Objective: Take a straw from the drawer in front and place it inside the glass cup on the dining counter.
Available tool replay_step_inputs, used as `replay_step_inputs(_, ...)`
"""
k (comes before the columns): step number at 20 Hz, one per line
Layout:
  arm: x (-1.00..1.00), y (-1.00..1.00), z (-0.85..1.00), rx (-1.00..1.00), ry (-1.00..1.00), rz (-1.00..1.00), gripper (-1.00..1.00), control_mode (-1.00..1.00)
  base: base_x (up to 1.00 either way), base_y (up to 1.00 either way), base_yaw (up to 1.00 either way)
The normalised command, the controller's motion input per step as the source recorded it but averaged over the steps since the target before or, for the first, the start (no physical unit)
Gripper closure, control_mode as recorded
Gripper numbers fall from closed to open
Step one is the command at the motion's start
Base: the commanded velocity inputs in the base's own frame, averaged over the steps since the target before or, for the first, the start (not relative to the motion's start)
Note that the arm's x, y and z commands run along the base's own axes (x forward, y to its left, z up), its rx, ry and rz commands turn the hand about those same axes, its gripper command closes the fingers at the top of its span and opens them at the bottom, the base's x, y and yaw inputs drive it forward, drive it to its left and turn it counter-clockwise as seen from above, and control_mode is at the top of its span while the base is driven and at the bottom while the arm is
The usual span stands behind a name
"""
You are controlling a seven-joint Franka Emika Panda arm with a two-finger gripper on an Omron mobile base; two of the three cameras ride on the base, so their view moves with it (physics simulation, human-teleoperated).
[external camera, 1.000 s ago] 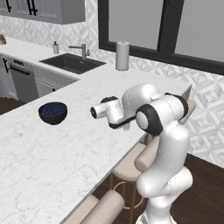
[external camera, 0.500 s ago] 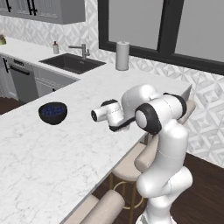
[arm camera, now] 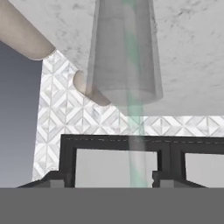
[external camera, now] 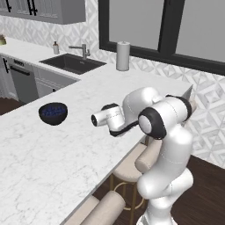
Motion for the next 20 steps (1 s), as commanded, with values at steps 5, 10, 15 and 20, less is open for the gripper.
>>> replay_step_inputs(5,-0.47,0.00,0.20,0.19,0.00,0.02,-1.00,-1.00,0.00,0.00,0.00)
replay_step_inputs(10,-0.53,0.35,1.00,0.28,-0.01,0.19,-1.00,-1.00,0.00,0.00,0.00)
replay_step_inputs(15,-0.67,0.26,0.98,0.36,0.20,0.26,-1.00,-1.00,0.00,0.00,0.00)
replay_step_inputs(20,-0.99,-0.06,0.39,0.46,0.44,0.39,-1.00,-1.00,0.00,0.00,0.00)
